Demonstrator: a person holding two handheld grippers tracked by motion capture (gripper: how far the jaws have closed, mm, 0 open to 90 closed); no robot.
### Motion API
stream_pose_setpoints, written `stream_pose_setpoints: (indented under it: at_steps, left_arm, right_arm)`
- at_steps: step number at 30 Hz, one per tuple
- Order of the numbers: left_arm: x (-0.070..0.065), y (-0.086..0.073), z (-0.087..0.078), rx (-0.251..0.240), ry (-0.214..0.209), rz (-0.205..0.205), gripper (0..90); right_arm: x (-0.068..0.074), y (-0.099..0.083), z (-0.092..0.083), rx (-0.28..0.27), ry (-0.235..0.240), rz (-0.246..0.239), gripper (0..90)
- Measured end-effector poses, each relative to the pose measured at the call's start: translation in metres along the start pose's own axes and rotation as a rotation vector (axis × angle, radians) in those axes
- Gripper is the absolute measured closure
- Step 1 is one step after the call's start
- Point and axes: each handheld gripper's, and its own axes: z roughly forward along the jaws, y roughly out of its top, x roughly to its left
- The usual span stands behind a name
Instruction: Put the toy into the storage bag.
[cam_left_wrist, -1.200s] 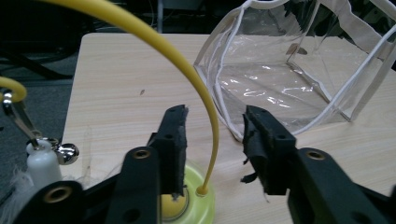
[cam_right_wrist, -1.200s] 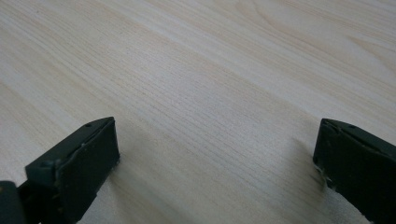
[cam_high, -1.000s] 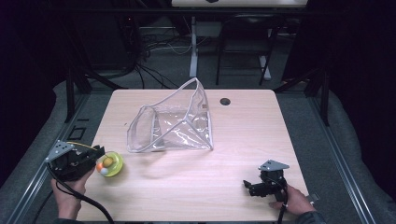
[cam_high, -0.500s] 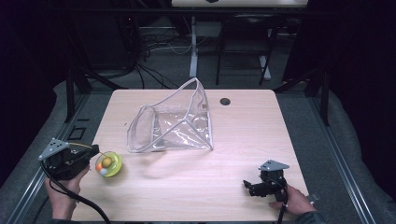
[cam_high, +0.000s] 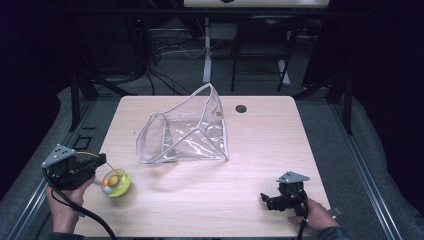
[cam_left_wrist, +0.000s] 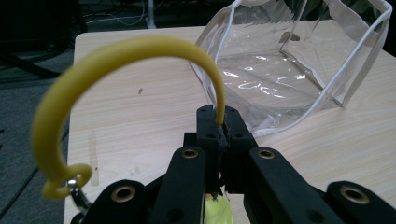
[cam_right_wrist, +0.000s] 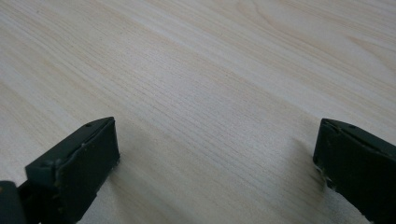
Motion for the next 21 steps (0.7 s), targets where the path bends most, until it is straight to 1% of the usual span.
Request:
stream_pose_setpoints:
  at_steps: [1, 2, 4, 6, 10, 12, 15, 16, 18, 20, 21]
  left_arm:
    - [0.0, 0.0, 0.0, 0.0, 0.0, 0.0, 88.4]
    - [-0.001, 0.003, -0.001, 0.006, 0.001, 0.009, 88.4]
    - [-0.001, 0.005, -0.001, -0.002, 0.001, 0.009, 88.4]
    - [-0.003, 0.01, -0.002, -0.009, 0.001, 0.016, 88.3]
    - [-0.005, 0.017, -0.001, 0.008, -0.007, 0.032, 88.4]
    - [-0.005, 0.018, -0.001, 0.002, -0.011, 0.03, 88.4]
    - [-0.008, 0.026, 0.0, -0.001, -0.022, 0.046, 88.3]
    - [-0.008, 0.026, 0.0, -0.001, -0.022, 0.046, 88.4]
    - [-0.011, 0.033, 0.002, -0.003, -0.027, 0.064, 88.4]
    - [-0.012, 0.035, 0.003, -0.004, -0.027, 0.067, 88.3]
    - [-0.014, 0.039, 0.003, -0.002, -0.029, 0.076, 88.3]
  right_arm:
    - [0.0, 0.0, 0.0, 0.0, 0.0, 0.0, 0.0]
    - [0.0, 0.0, 0.0, 0.002, 0.001, -0.001, 0.0]
    - [0.0, 0.0, 0.0, 0.001, 0.001, -0.001, 0.0]
    - [0.0, 0.0, 0.0, 0.001, 0.002, -0.001, 0.0]
    - [0.0, 0.0, 0.0, -0.004, 0.005, 0.002, 0.0]
    - [0.0, 0.0, 0.0, -0.004, 0.006, 0.001, 0.0]
    - [0.0, 0.0, 0.0, -0.004, 0.006, 0.002, 0.0]
    - [0.0, 0.0, 0.0, -0.004, 0.006, 0.002, 0.0]
    - [0.0, 0.0, 0.0, -0.004, 0.006, 0.001, 0.0]
    - [0.0, 0.0, 0.0, 0.002, 0.005, -0.003, 0.0]
    - [0.0, 0.0, 0.0, -0.004, 0.006, 0.001, 0.0]
